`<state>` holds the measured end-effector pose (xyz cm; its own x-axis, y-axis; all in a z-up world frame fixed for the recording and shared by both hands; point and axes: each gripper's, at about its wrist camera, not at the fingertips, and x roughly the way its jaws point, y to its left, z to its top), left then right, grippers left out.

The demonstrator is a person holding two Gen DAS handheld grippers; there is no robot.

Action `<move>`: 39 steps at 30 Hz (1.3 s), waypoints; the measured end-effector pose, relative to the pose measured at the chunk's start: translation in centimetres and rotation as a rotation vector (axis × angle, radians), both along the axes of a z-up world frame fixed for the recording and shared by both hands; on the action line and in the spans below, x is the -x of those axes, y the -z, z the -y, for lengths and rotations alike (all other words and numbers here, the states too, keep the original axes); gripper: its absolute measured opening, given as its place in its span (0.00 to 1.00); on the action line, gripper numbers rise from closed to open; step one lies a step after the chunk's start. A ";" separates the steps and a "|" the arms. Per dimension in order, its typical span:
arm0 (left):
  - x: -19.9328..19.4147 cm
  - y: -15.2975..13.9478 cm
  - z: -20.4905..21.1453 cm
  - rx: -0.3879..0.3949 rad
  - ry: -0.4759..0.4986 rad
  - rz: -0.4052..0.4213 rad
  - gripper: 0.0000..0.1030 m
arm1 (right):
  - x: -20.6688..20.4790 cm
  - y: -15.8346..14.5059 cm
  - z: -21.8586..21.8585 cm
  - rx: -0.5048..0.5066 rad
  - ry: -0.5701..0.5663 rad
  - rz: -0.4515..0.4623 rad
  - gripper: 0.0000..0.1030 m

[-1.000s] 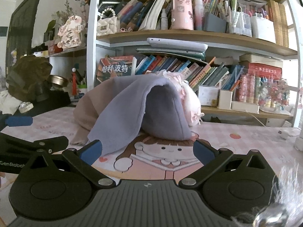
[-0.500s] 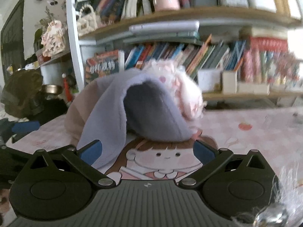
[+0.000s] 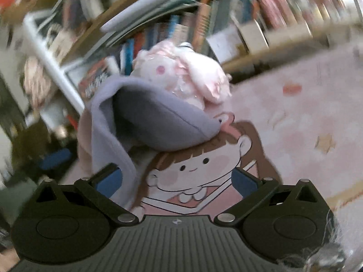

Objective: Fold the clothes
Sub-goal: 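Grasp the lavender sweater edge with both grippers and lift it off the bunny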

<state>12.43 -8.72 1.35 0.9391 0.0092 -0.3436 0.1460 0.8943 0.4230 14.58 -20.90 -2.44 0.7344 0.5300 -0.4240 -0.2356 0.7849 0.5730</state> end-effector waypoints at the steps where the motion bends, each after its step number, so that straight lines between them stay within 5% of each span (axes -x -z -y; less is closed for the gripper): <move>1: -0.5 0.1 0.5 -0.018 0.004 0.005 1.00 | -0.2 0.2 0.3 -0.046 0.009 -0.024 1.00; 4: -1.8 0.7 1.8 -0.106 0.016 0.027 1.00 | -0.3 0.6 0.8 -0.143 0.044 -0.078 1.00; 9: -3.5 1.3 2.6 -0.147 0.008 0.062 1.00 | 0.0 0.7 1.8 -0.363 0.058 -0.151 1.00; 10: -3.8 1.3 2.5 -0.140 -0.008 0.068 0.93 | 0.1 0.6 1.9 -0.393 0.059 -0.150 1.00; 12: -4.6 0.9 1.4 -0.095 -0.053 0.066 0.65 | 0.3 0.4 1.9 -0.437 0.057 -0.147 1.00; 13: -4.7 0.6 0.6 -0.063 -0.075 0.066 0.35 | 0.3 0.3 2.0 -0.460 0.056 -0.148 1.00; 14: -4.5 0.0 -0.5 -0.021 -0.086 0.061 0.17 | 0.4 0.3 2.1 -0.493 0.053 -0.151 1.00; 19: -0.5 -2.9 -5.2 0.180 -0.045 0.061 0.11 | 0.9 0.8 2.1 -0.664 0.002 -0.168 0.98; 26: 9.8 -3.9 -5.9 0.114 0.107 0.112 0.11 | 1.5 2.3 0.2 -0.888 -0.085 -0.238 0.97; 32: 13.3 -3.3 -7.1 0.095 0.106 0.121 0.11 | 4.2 3.3 -1.4 -0.894 -0.105 -0.321 0.95; 39: 15.3 -3.0 -9.1 0.176 0.095 0.128 0.11 | 8.1 3.5 -2.9 -0.815 -0.125 -0.370 0.91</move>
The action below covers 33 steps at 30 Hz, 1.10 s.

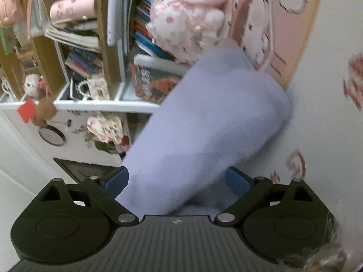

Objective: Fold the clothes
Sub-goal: 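Grasp the lavender sweater edge with both grippers and lift it off the bunny, then lift the sweater with both grippers and spread it flat onto the mat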

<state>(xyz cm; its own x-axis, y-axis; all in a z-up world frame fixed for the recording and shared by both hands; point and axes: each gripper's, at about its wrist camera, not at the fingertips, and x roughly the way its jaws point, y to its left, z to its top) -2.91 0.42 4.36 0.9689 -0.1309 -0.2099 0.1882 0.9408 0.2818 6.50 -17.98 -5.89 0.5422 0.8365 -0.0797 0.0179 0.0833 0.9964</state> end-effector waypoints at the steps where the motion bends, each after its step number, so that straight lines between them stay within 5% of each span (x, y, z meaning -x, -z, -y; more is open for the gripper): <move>1: 0.4 0.0 -0.2 0.009 0.005 0.000 0.11 | 0.0 0.0 -0.3 0.006 -0.003 -0.003 0.89; 6: 2.9 -0.4 -1.0 -0.003 0.028 0.016 0.11 | -1.4 0.3 -1.3 0.019 0.070 -0.030 0.78; 10: 4.2 -0.7 -2.3 -0.015 0.018 0.004 0.11 | -2.8 0.9 -0.9 0.037 0.091 -0.054 0.22; 11: 4.1 -0.5 -2.3 -0.021 0.019 -0.008 0.11 | -3.1 0.9 -0.7 0.034 0.094 -0.054 0.16; 14: 4.1 -0.1 -1.5 -0.053 0.051 -0.033 0.11 | -3.5 -2.6 0.9 0.098 0.148 0.087 0.12; 17: 5.1 -1.7 0.8 -0.053 0.166 0.016 0.11 | -3.6 -10.0 2.9 0.207 0.226 0.313 0.12; 20: 6.3 -4.9 2.1 0.043 0.290 0.128 0.11 | -2.6 -18.4 4.3 0.284 0.311 0.557 0.11; 26: 8.0 -11.7 -0.8 0.411 0.522 0.286 0.11 | 2.2 -32.3 2.3 0.440 0.380 1.050 0.11; 30: 6.3 -11.5 -3.2 0.576 0.582 0.184 0.11 | -0.1 -34.8 -2.0 0.578 0.234 1.075 0.11; 33: 3.6 -7.5 -4.3 0.599 0.508 0.019 0.11 | -4.0 -30.9 -6.4 0.747 0.101 0.970 0.11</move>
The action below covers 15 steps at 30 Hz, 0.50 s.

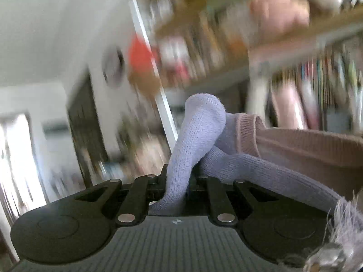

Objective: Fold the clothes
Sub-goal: 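Lift the sweater with both grippers and spread it flat onto the mat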

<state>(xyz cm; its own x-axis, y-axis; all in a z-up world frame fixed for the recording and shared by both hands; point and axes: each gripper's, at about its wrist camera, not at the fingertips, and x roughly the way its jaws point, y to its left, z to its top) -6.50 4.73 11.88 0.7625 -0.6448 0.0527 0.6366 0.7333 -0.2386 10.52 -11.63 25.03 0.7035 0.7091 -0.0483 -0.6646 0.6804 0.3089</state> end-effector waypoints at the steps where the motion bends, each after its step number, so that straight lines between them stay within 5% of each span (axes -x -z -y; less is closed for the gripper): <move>1: -1.1 1.8 -0.4 -0.011 -0.010 -0.078 0.11 | -1.6 2.7 -1.5 0.061 0.004 -0.063 0.11; 5: -4.7 9.9 -1.7 -0.097 -0.127 -0.401 0.11 | -7.2 14.1 -7.0 0.295 0.034 -0.270 0.12; 9: -4.4 13.1 -2.7 -0.243 -0.244 -0.418 0.13 | -9.6 21.3 -10.2 0.348 0.001 -0.356 0.12; 15: -6.6 14.1 -5.7 -0.171 -0.284 -0.498 0.17 | -12.2 23.8 -13.8 0.372 0.008 -0.421 0.17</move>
<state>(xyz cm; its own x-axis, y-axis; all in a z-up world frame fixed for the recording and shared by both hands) 0.07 10.46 -2.20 0.8126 -0.3794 -0.4424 0.2513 0.9130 -0.3215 22.75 2.22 1.21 0.5748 0.5855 -0.5717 -0.5300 0.7987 0.2850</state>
